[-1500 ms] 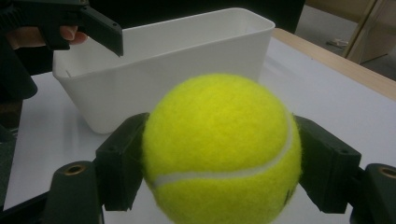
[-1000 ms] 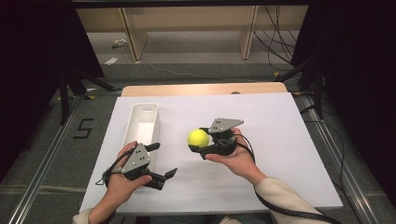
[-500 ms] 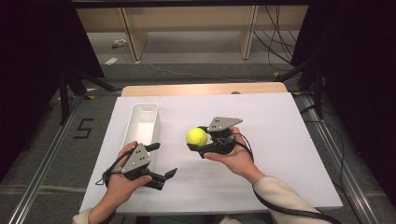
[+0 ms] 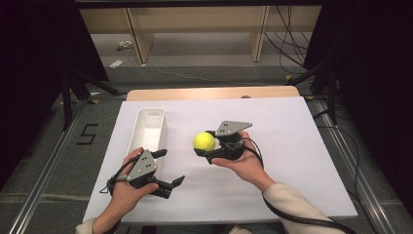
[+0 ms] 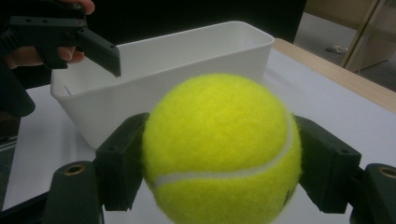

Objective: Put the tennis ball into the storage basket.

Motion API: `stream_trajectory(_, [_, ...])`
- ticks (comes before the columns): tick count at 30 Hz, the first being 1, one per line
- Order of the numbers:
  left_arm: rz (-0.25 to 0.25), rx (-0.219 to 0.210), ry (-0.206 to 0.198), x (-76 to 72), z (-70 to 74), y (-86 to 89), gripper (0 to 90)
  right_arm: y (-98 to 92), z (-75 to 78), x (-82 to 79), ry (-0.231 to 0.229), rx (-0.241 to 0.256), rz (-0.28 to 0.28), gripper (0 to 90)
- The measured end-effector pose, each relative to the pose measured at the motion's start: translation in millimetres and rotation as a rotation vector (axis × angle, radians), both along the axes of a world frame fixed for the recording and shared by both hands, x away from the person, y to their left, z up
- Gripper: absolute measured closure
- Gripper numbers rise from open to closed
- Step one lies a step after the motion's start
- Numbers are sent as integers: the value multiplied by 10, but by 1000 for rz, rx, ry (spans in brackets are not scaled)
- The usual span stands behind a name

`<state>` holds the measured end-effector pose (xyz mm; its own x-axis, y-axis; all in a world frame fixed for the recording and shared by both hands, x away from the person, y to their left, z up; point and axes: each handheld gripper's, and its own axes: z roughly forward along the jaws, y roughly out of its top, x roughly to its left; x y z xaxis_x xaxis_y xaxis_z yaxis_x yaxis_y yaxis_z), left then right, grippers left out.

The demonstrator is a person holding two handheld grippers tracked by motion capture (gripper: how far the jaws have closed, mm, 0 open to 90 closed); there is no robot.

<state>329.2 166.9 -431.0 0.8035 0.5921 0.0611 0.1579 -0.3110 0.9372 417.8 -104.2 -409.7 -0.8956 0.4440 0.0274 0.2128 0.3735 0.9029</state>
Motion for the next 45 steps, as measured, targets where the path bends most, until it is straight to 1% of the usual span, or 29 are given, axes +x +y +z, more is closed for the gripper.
stream_trajectory(45, [0,2,1,0,-1,-4,0,126,9,44,1,4,13,263])
